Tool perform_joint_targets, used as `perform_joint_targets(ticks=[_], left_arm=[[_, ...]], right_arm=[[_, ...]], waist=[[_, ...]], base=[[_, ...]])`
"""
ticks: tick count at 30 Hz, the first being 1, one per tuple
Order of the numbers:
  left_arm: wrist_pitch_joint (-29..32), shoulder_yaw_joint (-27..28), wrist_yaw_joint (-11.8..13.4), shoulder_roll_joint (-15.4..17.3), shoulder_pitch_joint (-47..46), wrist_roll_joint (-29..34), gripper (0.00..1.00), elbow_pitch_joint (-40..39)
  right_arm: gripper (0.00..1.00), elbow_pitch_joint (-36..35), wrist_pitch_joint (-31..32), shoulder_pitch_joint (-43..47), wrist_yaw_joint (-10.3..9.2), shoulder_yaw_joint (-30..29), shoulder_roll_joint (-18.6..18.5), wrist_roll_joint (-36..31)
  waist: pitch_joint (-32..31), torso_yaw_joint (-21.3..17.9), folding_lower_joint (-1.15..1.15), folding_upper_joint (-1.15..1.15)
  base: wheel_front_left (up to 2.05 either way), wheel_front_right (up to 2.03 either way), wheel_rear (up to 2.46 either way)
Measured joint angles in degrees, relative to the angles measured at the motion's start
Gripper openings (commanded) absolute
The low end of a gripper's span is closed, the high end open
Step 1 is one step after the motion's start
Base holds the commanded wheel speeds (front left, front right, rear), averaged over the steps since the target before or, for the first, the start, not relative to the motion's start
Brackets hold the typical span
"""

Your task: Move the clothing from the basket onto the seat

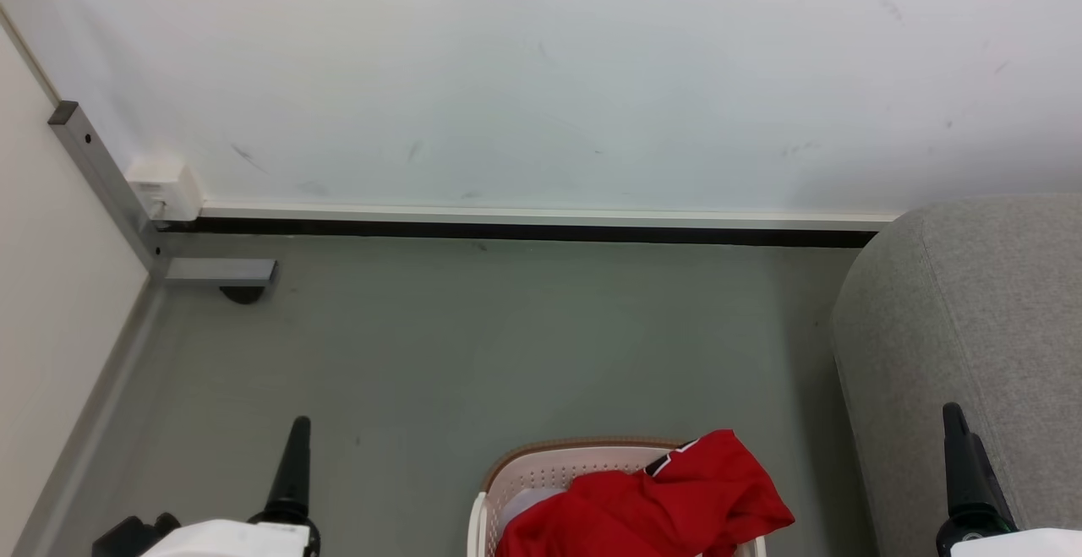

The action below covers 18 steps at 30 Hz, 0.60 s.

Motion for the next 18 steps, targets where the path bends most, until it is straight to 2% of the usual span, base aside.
perform_joint_targets(ticks=[18], left_arm=[[-3.47, -4.49, 2.77, 0.05, -0.02, 20.37, 1.00, -0.01]], right_arm=[[1.00, -1.70, -3.59, 1.12, 0.00, 0.29, -0.09, -18.93]], waist=[[-0.07, 0.24, 0.00, 0.00]], base=[[0.00, 0.00, 0.00]])
